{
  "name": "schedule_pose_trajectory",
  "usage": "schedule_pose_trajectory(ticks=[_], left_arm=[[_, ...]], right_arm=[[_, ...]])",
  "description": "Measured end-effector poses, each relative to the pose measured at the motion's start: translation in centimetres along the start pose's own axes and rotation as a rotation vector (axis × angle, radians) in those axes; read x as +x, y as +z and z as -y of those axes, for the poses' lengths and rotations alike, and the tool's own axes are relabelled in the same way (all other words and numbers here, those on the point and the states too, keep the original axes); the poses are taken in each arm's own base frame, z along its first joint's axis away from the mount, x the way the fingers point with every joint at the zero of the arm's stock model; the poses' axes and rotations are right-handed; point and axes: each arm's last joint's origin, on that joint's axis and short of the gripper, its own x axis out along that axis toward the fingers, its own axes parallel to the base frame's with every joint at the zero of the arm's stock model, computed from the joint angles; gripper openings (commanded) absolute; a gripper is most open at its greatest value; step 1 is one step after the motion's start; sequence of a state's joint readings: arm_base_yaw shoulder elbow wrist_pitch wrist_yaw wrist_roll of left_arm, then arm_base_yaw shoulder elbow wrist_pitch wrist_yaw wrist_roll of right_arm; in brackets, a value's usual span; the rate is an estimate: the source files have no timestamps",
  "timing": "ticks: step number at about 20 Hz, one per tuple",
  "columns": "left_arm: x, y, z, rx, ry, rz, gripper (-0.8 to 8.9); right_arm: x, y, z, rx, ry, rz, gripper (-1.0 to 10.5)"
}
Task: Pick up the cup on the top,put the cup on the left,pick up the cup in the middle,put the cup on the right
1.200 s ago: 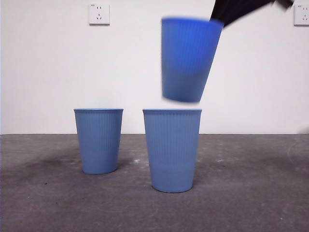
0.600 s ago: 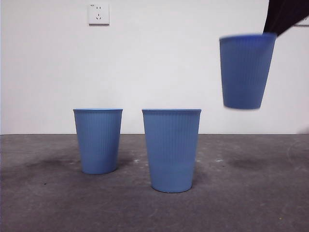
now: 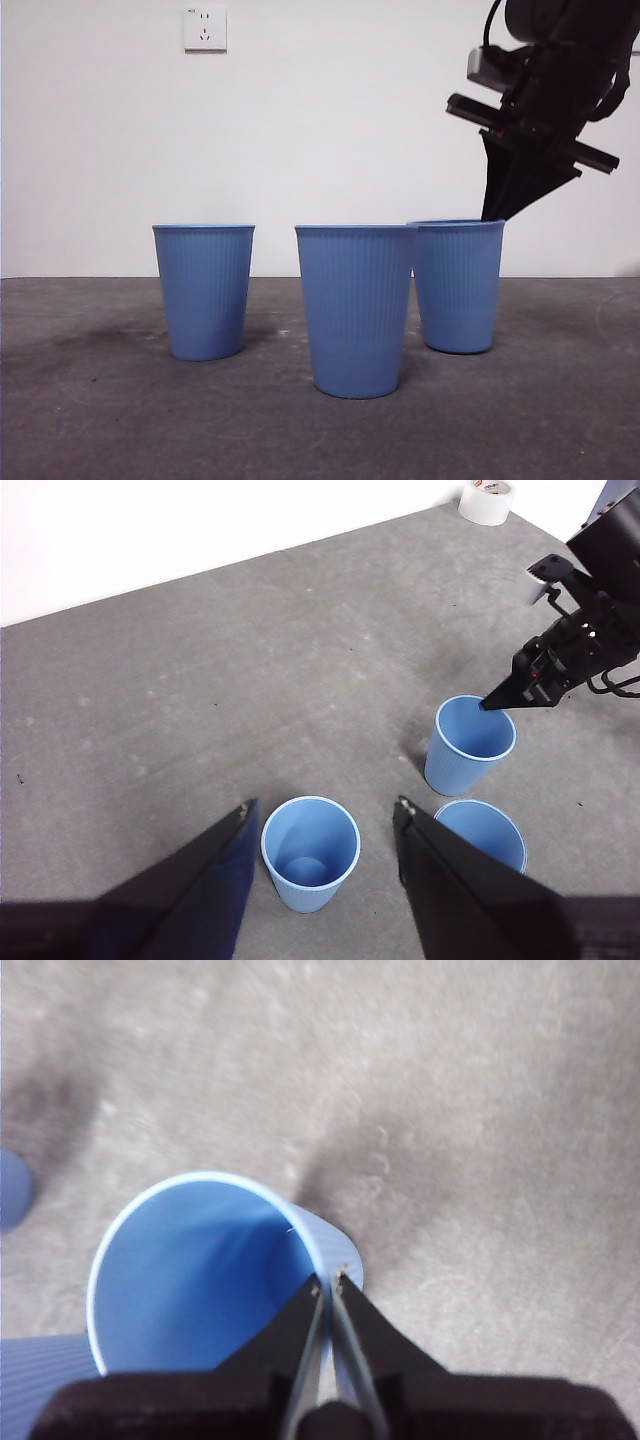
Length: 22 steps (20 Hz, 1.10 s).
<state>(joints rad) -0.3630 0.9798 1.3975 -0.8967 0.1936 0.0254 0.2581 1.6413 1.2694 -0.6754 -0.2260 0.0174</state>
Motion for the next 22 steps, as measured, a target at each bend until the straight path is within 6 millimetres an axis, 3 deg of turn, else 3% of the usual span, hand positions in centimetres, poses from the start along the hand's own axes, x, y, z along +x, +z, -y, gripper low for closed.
schedule_pose_trajectory(ticks=[2,5,7,11,13,15,19,22], left_arm=[[0.0,0.0,0.0,0.0,0.0,0.0,2.29],[0.0,0.0,0.0,0.0,0.0,0.0,2.29],[0.0,0.0,0.0,0.0,0.0,0.0,2.29],[0.0,0.0,0.0,0.0,0.0,0.0,2.29],[0.0,0.0,0.0,0.0,0.0,0.0,2.29],[0.0,0.0,0.0,0.0,0.0,0.0,2.27],[0.0,-0.2,0.0,-0.004,-0.001,-0.025,2.2],[0.0,-0.5,0.1,-0.011,-0.027,-0.053,2.15]], right_arm=[[0.1,0.0,0.1,0.001,-0.018,0.0,-0.1],[0.0,0.0,0.2,0.001,-0.019,0.0,2.4],[0.0,-0.1,0.2,0.004,-0.019,-0.014,3.2],[-0.7,-0.1,0.0,-0.001,-0.019,0.006,3.2],[-3.2,-0.2,-0.5,-0.011,-0.022,0.054,3.2],[-7.0,-1.1,-1.5,-0.023,-0.016,0.102,3.1],[-14.5,-5.9,-5.0,-0.087,0.152,0.086,3.1],[-19.2,-9.8,-7.0,-0.165,0.23,0.142,1.5]])
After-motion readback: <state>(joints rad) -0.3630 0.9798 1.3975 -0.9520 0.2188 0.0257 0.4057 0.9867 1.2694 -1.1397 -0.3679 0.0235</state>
